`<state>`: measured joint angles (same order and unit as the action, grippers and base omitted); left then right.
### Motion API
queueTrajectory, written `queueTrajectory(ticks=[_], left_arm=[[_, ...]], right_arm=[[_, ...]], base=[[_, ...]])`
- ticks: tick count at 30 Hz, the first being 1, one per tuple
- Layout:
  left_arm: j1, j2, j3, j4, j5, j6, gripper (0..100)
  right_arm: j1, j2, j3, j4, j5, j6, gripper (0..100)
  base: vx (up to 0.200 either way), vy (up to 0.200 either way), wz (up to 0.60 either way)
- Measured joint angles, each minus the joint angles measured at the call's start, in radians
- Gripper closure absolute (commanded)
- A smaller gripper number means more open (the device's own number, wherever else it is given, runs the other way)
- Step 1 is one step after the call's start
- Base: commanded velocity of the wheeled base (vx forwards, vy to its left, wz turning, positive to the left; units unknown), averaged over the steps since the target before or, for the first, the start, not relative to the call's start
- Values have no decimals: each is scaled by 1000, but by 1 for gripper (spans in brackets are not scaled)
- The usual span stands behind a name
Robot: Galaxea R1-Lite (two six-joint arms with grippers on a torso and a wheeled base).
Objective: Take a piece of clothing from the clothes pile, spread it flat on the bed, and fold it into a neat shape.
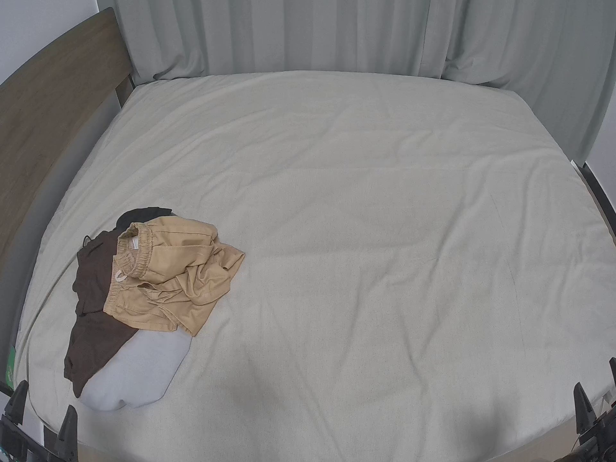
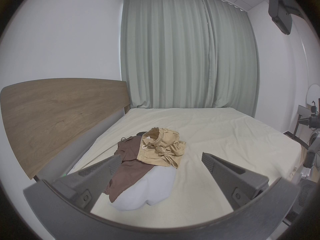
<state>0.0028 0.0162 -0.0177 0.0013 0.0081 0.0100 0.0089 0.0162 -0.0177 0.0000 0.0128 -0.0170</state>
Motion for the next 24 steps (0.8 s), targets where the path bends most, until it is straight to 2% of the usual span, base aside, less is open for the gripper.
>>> queueTrajectory(ticks=[11, 17, 24], left_arm=[[0, 0, 0, 0, 3, -1, 0], [1, 0, 0, -3, 13, -47, 0], [1, 0, 0, -4, 10, -53, 0]], right_arm=[[-2, 0, 0, -1, 0, 2, 0], [-2, 0, 0, 0, -1, 5, 0], [-2, 0, 0, 0, 1, -2, 0]], base=[[0, 0, 0], [0, 0, 0], [0, 0, 0]])
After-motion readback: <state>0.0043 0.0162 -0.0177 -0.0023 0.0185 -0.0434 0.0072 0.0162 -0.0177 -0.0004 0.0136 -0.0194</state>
